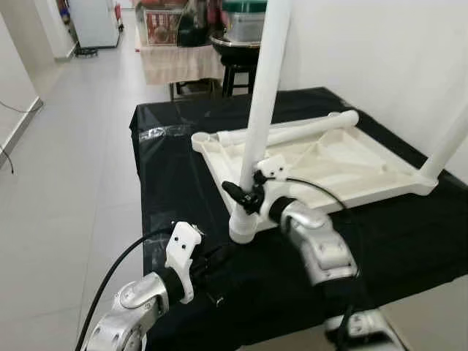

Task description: Building children table

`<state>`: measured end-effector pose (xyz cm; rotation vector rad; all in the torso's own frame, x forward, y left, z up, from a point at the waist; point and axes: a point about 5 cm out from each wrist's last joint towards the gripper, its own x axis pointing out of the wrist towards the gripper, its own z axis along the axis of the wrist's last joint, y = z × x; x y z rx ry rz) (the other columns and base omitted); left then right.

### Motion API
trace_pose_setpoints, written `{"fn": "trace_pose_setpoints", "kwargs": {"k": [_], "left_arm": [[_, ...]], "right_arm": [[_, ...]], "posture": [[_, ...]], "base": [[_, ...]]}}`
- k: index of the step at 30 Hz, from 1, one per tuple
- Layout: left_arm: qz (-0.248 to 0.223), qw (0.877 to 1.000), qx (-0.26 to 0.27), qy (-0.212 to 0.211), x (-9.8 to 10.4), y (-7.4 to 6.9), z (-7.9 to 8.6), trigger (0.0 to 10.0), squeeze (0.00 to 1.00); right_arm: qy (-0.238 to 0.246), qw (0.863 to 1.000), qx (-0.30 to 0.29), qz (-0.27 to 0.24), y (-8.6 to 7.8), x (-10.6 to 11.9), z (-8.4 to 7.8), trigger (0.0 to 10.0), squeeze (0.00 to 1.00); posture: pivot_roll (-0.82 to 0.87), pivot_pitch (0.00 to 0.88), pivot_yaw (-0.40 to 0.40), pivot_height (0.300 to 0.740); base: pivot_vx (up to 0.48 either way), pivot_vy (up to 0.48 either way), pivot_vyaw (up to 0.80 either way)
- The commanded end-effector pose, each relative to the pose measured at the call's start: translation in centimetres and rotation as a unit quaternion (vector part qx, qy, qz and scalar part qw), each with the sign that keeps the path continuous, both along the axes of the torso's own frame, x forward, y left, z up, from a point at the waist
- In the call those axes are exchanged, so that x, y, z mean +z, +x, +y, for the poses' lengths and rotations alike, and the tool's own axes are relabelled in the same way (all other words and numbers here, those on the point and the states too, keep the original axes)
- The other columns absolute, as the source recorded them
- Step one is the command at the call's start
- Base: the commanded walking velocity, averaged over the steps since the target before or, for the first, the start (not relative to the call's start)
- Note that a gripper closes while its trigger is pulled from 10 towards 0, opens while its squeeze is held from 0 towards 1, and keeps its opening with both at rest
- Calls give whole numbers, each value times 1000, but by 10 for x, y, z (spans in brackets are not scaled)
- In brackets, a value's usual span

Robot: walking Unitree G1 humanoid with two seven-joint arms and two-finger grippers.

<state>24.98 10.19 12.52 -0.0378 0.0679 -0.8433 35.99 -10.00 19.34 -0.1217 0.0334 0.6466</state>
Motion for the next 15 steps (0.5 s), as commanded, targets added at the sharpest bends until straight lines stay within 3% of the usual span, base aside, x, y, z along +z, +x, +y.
{"fn": "trace_pose_setpoints", "kwargs": {"k": [1, 2, 3, 4, 5, 9, 10, 11, 12, 13, 14, 15], "left_arm": [[-22, 1000, 3, 20, 5, 0, -1, 10000, 0], [-48, 997, 24, 50, 7, 2, -1, 10000, 0], [-48, 997, 24, 50, 7, 2, -1, 10000, 0], [-64, 995, 33, 67, 9, 2, -1, 10000, 0], [-90, 991, 37, 94, 12, 3, -3, 10000, 0], [-107, 987, 38, 111, 14, 3, -5, 10000, 0], [-140, 976, 55, 155, 15, 4, -4, 10000, 0], [-140, 976, 55, 155, 15, 4, -4, 10000, 0], [-185, 955, 73, 221, 14, 6, -3, 10000, 0], [-241, 926, 105, 271, 17, 8, -1, 10000, 0], [-256, 917, 117, 283, 17, 8, 0, 10000, 0], [-256, 917, 117, 283, 17, 8, 0, 10000, 0]], "right_arm": [[5, 1000, 8, -10, 5, 9, -12, 10000, 1000], [-8, 998, 63, -28, 10, 22, -19, 10000, 1000], [-8, 998, 63, -28, 10, 22, -19, 10000, 1000], [-18, 995, 89, -37, 11, 27, -22, 10000, 169], [-23, 992, 120, -40, 12, 32, -24, 10000, 0], [-26, 989, 140, -42, 13, 34, -25, 10000, 0], [-27, 985, 164, -40, 13, 36, -26, 10000, 0], [-27, 985, 164, -40, 13, 36, -26, 10000, 0], [-31, 983, 179, -37, 15, 37, -26, 10000, 0], [-32, 983, 179, -32, 18, 38, -27, 10000, 0], [-31, 982, 183, -28, 22, 39, -29, 10000, 0], [-31, 982, 183, -28, 22, 39, -29, 10000, 0]], "posture": [[16, 58, -53, 740], [20, 54, -64, 740], [20, 54, -64, 740], [24, 55, -68, 740], [28, 55, -71, 740], [30, 55, -72, 740], [32, 54, -73, 740], [32, 54, -73, 740], [39, 57, -74, 740], [44, 60, -76, 740], [47, 61, -75, 740], [47, 61, -75, 740]], "base": [[0, 0, 0], [0, 0, 0], [0, 0, 0], [0, 0, 0], [0, 0, 0], [0, 0, 0], [0, 0, 0], [0, 0, 0], [0, 0, 0], [0, 0, 0], [0, 0, 0], [0, 0, 0]]}}
